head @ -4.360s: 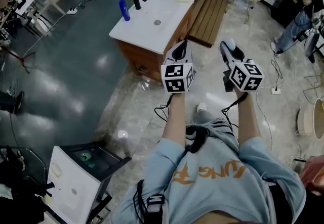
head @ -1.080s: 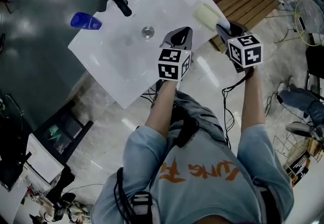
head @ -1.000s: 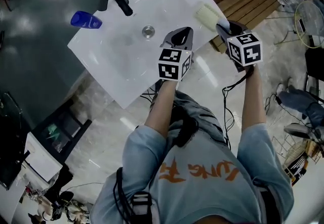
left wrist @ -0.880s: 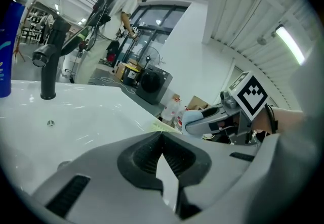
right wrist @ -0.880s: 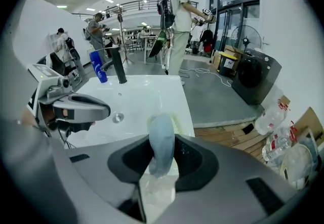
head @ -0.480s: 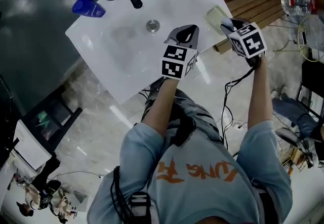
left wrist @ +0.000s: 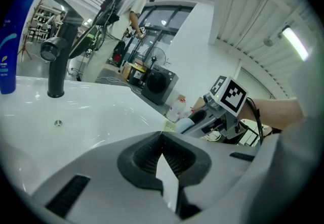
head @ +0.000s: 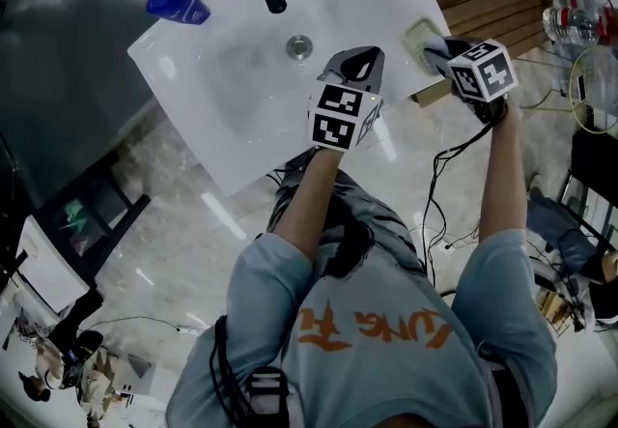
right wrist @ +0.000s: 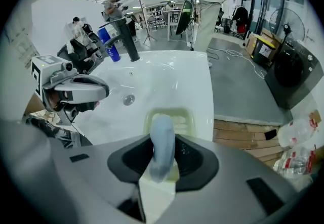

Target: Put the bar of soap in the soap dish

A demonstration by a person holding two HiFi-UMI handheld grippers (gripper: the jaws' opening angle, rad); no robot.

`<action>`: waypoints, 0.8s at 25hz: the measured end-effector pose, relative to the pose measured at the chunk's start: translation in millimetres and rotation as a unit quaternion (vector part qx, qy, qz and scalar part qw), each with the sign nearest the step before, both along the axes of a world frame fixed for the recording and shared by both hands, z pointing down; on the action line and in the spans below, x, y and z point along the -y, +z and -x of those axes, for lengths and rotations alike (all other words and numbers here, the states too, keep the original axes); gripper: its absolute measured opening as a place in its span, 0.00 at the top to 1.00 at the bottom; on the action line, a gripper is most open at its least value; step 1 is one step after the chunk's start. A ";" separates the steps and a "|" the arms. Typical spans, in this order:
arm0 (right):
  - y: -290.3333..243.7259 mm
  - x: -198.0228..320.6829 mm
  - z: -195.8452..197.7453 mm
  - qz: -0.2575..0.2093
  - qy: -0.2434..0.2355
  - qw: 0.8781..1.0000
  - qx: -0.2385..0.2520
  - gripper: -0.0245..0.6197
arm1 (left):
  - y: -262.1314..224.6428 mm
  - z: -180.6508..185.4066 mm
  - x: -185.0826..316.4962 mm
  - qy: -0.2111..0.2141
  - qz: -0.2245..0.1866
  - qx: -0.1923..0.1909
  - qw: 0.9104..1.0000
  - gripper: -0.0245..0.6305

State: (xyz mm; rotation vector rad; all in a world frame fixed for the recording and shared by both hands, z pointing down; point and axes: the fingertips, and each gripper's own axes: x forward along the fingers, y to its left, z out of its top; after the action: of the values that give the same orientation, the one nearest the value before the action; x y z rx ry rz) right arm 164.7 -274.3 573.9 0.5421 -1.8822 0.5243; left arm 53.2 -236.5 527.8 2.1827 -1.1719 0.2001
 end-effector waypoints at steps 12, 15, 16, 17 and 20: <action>-13.4 20.8 -23.2 -0.072 0.085 0.992 0.062 0.66 | -6.9 -3.0 -0.3 0.001 -0.007 -0.003 1.000 0.93; -29.9 23.9 -30.5 -0.102 0.120 0.984 0.088 0.66 | -11.8 -8.6 -2.4 0.006 -0.014 -0.003 1.000 0.93; -36.7 24.1 -32.3 -0.117 0.131 0.980 0.096 0.66 | -13.8 -10.1 -2.9 0.007 -0.017 -0.002 1.000 0.93; -44.7 23.9 -33.5 -0.135 0.142 0.975 0.105 0.66 | -16.7 -11.5 -3.1 0.007 -0.021 -0.002 1.000 0.93; -76.6 17.2 -28.9 -0.180 0.176 0.952 0.173 0.82 | -30.6 -15.3 -4.7 0.007 -0.037 0.001 0.999 0.93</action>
State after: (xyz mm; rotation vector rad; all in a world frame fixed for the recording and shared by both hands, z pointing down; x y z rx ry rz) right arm 193.6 -291.5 497.3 1.1017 -2.2473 0.5332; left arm 68.5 -231.8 497.2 2.2560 -1.1834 0.1662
